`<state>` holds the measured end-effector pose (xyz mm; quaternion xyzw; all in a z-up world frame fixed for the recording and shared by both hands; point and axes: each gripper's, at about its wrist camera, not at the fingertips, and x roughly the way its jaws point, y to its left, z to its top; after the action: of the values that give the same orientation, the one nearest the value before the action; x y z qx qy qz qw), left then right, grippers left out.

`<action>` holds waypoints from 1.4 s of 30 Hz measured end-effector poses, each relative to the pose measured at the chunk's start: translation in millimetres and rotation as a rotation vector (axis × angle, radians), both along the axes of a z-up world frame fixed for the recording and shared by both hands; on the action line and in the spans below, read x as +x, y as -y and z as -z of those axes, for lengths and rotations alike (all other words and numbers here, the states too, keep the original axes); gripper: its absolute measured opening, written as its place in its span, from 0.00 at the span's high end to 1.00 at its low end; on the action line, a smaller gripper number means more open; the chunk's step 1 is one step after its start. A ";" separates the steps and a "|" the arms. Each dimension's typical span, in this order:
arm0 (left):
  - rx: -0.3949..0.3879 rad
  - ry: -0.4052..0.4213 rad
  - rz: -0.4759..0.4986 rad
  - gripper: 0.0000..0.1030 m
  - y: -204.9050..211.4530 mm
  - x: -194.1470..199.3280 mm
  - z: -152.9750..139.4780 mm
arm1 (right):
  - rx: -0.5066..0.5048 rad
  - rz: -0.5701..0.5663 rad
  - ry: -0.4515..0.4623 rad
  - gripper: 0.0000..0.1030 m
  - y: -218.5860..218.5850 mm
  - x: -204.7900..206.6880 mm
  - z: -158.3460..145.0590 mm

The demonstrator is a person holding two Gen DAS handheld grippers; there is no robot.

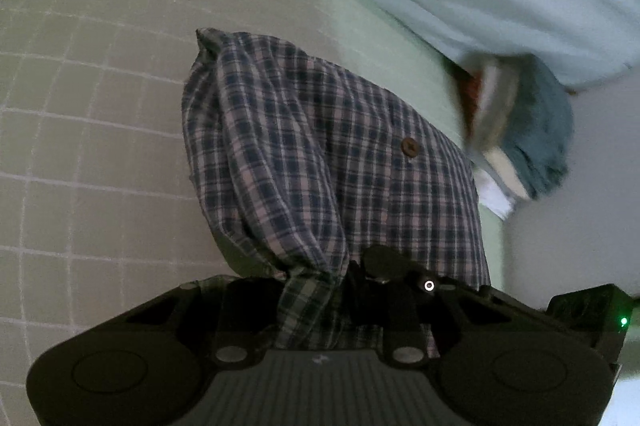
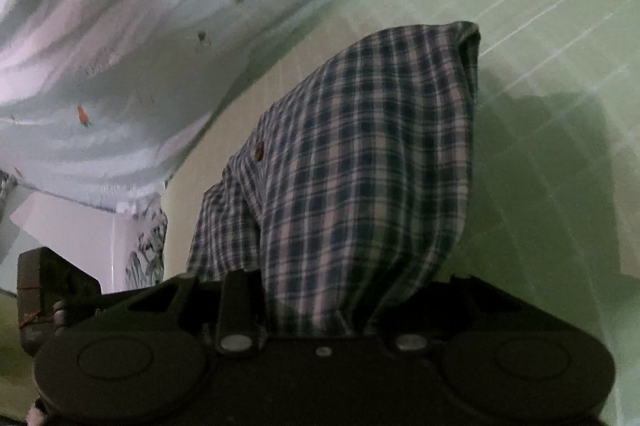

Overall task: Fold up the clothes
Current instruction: 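Lift the folded shirt with both grippers and place it on the clothes stack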

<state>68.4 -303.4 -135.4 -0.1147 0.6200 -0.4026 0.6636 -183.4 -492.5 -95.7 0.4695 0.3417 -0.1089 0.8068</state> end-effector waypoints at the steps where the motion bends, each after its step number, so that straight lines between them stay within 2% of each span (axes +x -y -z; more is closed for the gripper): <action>1: -0.014 -0.002 0.020 0.72 2.2 -4.8 -4.4 | -0.008 0.020 0.004 0.64 0.7 -9.9 -6.0; 7: -0.092 0.016 0.141 0.72 32.7 -34.6 -26.8 | -0.077 0.145 0.040 0.64 6.7 -66.6 -36.9; 12: -0.139 0.046 0.215 0.72 92.5 -62.0 -45.7 | -0.137 0.222 0.072 0.64 31.7 -103.8 -57.8; 16: -0.191 0.093 0.227 0.72 149.5 -81.3 -66.9 | -0.191 0.237 0.106 0.64 80.3 -122.6 -77.8; 25: -0.317 0.167 0.242 0.71 301.8 -98.2 -127.8 | -0.341 0.236 0.197 0.64 239.3 -155.7 -144.3; 28: -0.369 0.194 0.234 0.71 347.6 -97.2 -154.2 | -0.369 0.248 0.224 0.64 288.5 -158.4 -172.0; 31: -0.409 0.238 0.237 0.71 391.7 -93.0 -179.4 | -0.446 0.244 0.246 0.63 330.0 -152.6 -200.4; 35: -0.420 0.319 0.229 0.71 442.4 -81.3 -204.2 | -0.508 0.260 0.263 0.62 384.7 -132.6 -224.7; 36: -0.406 0.341 0.215 0.70 454.8 -76.7 -204.4 | -0.527 0.262 0.261 0.60 395.9 -126.4 -228.6; 37: -0.384 0.363 0.196 0.64 467.1 -71.6 -202.0 | -0.556 0.268 0.252 0.58 405.6 -118.7 -230.6; 38: -0.361 0.385 0.176 0.58 479.4 -66.6 -199.5 | -0.583 0.294 0.232 0.49 416.3 -110.5 -227.3; 39: -0.339 0.408 0.157 0.45 491.7 -61.5 -197.1 | -0.609 0.320 0.211 0.33 427.0 -102.3 -224.0; 40: -0.278 0.432 0.140 0.40 504.5 -56.3 -190.6 | -0.635 0.346 0.189 0.22 437.7 -94.1 -220.4; 41: -0.192 0.458 0.124 0.40 517.5 -51.0 -181.5 | -0.657 0.371 0.122 0.05 447.5 -86.6 -209.2; 42: -0.121 0.479 0.116 0.40 527.2 -46.5 -172.3 | -0.679 0.396 0.056 0.04 457.3 -79.1 -198.0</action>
<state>21.9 -830.6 36.9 -0.0196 0.4252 -0.4923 0.7593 -262.5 -949.9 102.3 0.2355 0.1669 -0.3567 0.8885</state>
